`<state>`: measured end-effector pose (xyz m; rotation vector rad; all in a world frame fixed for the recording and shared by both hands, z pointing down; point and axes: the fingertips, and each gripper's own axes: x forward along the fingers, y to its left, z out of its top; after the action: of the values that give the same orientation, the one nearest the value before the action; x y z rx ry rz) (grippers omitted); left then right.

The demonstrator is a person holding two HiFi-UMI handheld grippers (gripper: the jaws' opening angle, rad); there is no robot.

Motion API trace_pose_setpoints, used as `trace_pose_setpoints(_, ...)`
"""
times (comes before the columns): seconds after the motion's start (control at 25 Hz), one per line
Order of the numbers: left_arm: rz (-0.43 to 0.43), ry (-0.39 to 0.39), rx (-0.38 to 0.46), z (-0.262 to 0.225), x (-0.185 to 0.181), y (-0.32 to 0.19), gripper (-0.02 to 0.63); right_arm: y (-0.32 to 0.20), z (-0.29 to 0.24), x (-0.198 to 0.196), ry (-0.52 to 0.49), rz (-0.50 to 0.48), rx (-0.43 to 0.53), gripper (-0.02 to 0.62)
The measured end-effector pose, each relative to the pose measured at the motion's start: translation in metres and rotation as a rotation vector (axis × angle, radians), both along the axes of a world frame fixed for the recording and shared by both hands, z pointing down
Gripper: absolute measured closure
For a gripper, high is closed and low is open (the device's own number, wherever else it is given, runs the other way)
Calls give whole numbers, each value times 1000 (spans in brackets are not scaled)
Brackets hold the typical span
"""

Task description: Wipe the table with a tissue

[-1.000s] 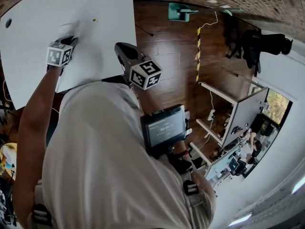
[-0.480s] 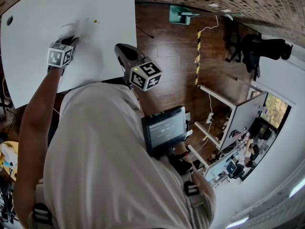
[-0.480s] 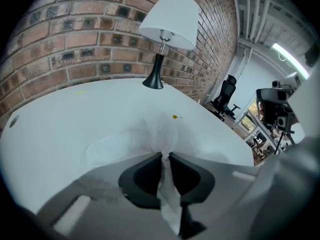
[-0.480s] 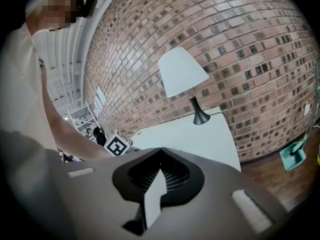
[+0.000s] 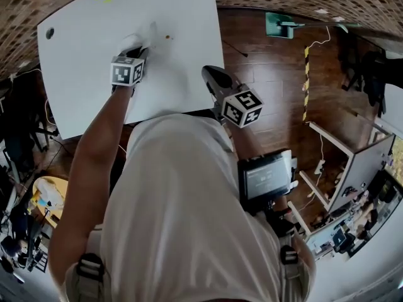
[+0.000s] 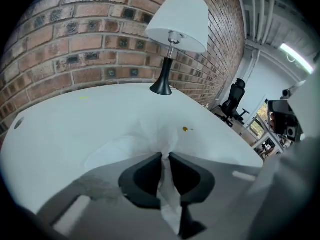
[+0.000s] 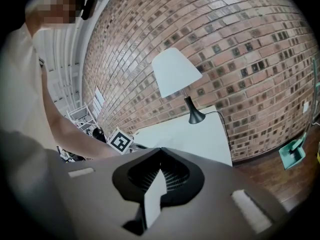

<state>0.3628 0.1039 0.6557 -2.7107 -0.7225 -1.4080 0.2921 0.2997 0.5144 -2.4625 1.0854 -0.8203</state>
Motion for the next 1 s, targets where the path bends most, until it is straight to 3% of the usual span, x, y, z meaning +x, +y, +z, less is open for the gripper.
trace_pose_setpoints(0.32, -8, 33, 9, -12, 20, 13, 568, 5, 2, -2, -7, 10, 1, 588)
trace_pose_setpoints(0.52, 32, 51, 63, -11, 38, 37, 568, 15, 7, 7, -16, 17, 8, 588)
trace_pose_setpoints(0.64, 58, 72, 89, -10, 30, 43, 569, 11, 5, 1, -15, 18, 7, 589)
trace_pose_setpoints(0.84, 193, 88, 92, -1, 23, 103, 569, 26, 13, 23, -32, 6, 17, 588)
trace_pose_setpoints(1.0, 288, 57, 75, 11, -3, 146, 569, 30, 14, 40, -33, -14, 32, 588)
